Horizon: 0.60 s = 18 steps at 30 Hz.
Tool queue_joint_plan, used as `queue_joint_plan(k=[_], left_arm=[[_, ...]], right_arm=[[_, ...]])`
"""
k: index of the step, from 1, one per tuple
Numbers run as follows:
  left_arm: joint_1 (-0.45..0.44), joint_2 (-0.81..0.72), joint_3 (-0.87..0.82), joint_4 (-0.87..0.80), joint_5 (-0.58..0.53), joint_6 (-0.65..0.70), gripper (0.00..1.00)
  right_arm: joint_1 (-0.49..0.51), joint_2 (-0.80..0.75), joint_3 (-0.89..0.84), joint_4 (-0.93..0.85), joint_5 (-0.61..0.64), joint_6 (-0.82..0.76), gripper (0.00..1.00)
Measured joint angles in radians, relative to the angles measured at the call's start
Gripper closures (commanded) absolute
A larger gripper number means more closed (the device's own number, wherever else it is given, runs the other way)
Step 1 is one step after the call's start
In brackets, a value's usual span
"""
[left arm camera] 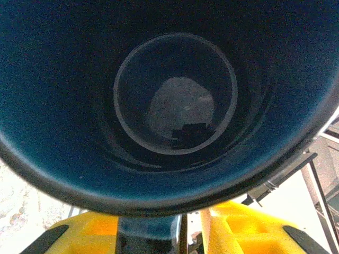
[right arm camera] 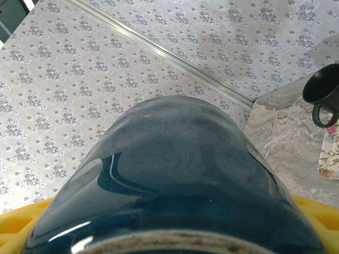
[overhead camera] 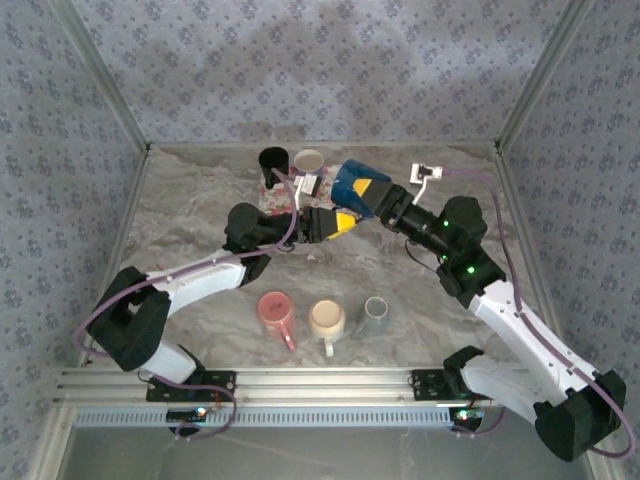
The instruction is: Turn the mug right side up
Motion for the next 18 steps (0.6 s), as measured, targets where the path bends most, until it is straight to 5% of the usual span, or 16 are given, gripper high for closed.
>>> queue_joint_plan(k=[6,11,16,18], left_arm=[[0.009,0.000,-0.002,0.019,0.001,-0.012,0.71],[0.013,0.000,-0.010,0.028,0.003,-0.040,0.99],[0.020,-0.006,-0.014,0.029,0.016,-0.042,1.00],[0.023,-0.018,-0.017,0.012,0.024,-0.032,1.00]], right_arm=[[0.018,-0.001,-0.013,0.010,-0.001,0.001,0.52],[0.028,-0.002,-0.015,0.034,-0.003,-0.008,0.52],[0.042,-0.003,-0.020,0.041,0.008,-0.023,0.51],[0.048,-0.003,-0.021,0.043,0.010,-0.024,0.38]])
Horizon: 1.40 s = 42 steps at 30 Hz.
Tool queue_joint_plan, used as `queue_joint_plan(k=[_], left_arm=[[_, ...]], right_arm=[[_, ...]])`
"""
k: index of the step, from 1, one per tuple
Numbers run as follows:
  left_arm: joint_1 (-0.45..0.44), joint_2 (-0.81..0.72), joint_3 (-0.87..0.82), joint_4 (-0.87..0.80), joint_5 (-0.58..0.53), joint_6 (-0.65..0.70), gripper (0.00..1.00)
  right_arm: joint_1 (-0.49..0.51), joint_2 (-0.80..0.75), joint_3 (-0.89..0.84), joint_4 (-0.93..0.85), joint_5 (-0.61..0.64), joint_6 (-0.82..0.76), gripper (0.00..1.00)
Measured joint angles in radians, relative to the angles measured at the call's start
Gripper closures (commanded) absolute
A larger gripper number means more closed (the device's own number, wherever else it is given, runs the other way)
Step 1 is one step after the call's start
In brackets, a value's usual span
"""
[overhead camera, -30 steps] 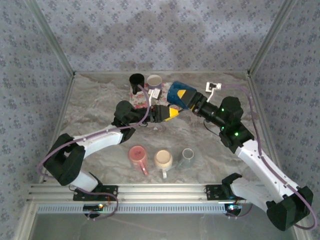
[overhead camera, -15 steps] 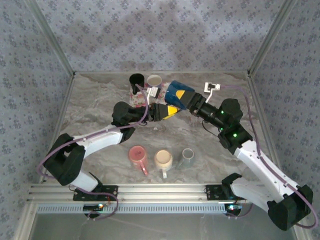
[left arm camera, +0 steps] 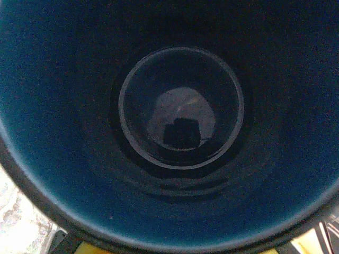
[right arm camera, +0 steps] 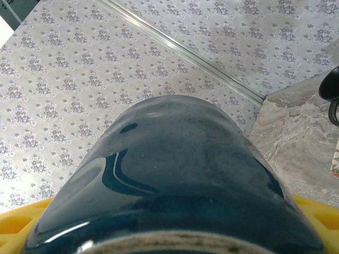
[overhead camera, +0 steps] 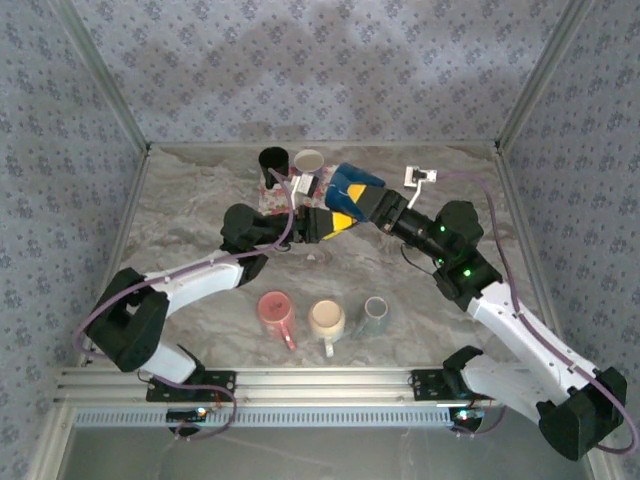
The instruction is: Turn the mug right side up
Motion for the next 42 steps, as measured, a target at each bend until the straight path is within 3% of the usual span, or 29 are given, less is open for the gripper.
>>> queue_joint_plan(k=[3,6,14,23,25,32,39,42], left_arm=[[0.002,-0.026,-0.002,-0.051,0.004,0.033,1.00],[0.002,-0.065,-0.002,-0.137,0.014,0.101,1.00],[0.016,-0.167,-0.001,-0.510,-0.029,0.371,1.00],[0.022,-0.150,0.107,-0.733,-0.100,0.549,1.00],[0.019,-0.137,0.166,-0.853,-0.174,0.629,1.00],[-0.029,0.046,0.504,-1.303,-0.620,0.897,1.00],[-0.086,0.324,0.787,-1.569,-0.995,0.955,1.00],[-0.093,0.447,0.915,-1.653,-1.094,0.951,1.00]], right_arm=[[0.006,-0.003,0.000,-0.001,0.001,-0.010,0.12],[0.008,-0.017,0.003,-0.037,0.007,-0.032,0.00],[-0.021,-0.067,0.042,-0.275,0.113,-0.137,0.00],[-0.031,-0.212,0.048,-0.512,0.299,-0.251,0.00],[-0.031,-0.228,0.064,-0.570,0.343,-0.272,0.00],[-0.032,-0.251,0.127,-0.757,0.467,-0.316,0.00],[-0.032,-0.248,0.135,-0.842,0.506,-0.341,0.00],[-0.035,-0.244,0.140,-0.856,0.506,-0.359,0.00]])
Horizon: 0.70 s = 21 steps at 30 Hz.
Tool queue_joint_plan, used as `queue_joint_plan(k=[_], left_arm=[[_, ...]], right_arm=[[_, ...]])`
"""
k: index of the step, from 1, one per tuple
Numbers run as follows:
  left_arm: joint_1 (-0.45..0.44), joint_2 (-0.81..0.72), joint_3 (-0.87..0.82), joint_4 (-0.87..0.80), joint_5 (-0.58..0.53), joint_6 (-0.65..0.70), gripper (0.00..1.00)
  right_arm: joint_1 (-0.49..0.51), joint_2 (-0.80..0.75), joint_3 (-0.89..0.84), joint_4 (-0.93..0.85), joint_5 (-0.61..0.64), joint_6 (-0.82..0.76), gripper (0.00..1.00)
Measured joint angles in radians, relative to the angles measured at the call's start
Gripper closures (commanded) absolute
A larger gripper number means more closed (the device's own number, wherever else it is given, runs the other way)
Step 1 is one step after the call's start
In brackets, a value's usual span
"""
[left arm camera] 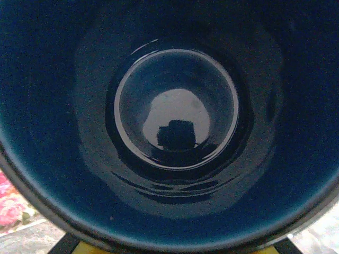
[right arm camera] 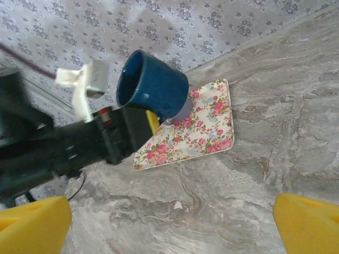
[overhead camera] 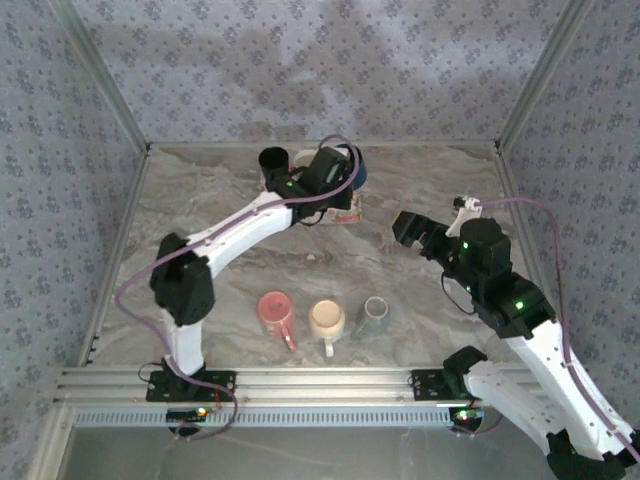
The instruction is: Turn the mug right side up
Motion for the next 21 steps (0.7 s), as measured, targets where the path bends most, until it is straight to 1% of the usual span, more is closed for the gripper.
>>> queue_joint_plan(k=[4,9,14,21], left_arm=[[-0.002,0.128,0.129,-0.068,-0.080,-0.014,1.00],[0.000,0.280,0.312,-0.132,-0.129,-0.016,1.00],[0.004,0.415,0.459,-0.158,-0.133,-0.013,1.00],[0.031,0.496,0.494,-0.168,-0.093,-0.013,1.00]], right_arm=[[-0.002,0.016,0.009,-0.003,-0.004,-0.008,0.00],[-0.004,0.030,0.009,-0.006,-0.012,-0.016,0.00],[-0.007,0.029,0.009,-0.017,-0.016,-0.032,0.00],[-0.016,0.026,0.007,-0.028,-0.020,-0.034,0.00]])
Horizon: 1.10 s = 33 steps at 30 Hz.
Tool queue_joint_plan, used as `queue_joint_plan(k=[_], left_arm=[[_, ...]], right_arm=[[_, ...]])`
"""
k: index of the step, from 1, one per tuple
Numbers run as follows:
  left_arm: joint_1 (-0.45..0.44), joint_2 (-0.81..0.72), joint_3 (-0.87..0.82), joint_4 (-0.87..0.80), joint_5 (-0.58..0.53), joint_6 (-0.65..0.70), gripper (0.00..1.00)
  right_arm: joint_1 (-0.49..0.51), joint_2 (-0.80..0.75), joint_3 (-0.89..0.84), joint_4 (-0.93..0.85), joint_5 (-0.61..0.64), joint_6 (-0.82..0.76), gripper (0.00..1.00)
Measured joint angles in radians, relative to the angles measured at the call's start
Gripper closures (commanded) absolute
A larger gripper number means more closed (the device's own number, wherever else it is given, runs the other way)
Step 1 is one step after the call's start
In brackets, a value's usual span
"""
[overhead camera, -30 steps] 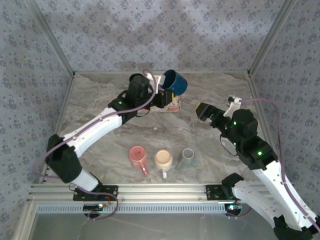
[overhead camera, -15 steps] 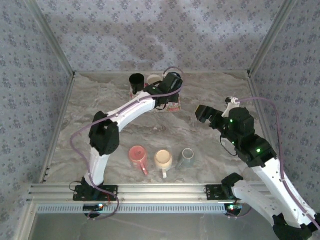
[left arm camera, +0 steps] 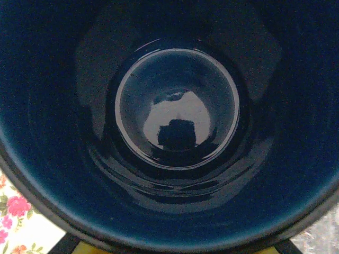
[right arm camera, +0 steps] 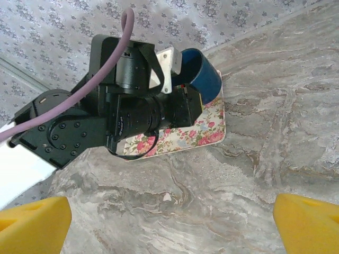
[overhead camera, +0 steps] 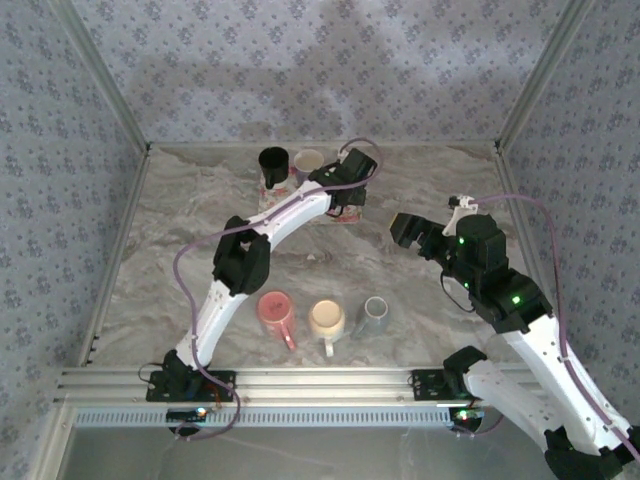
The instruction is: Turn the mug right side up
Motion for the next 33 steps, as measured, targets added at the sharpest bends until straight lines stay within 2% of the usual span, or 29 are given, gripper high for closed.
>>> queue_joint_plan(k=[13,29,33], left_arm=[[0.057,0.092,0.082,0.001,0.020,0.023,1.00],[0.083,0.184,0.158,-0.001,0.019,0.048,1.00],[0.087,0.208,0.200,-0.008,0.018,0.048,0.91]], right_arm=[[-0.015,-0.007,-0.023,0.001,-0.018,0.000,0.00],[-0.048,-0.010,-0.052,0.002,-0.032,-0.026,0.00],[-0.063,-0.028,-0.076,0.006,-0.050,-0.026,0.00]])
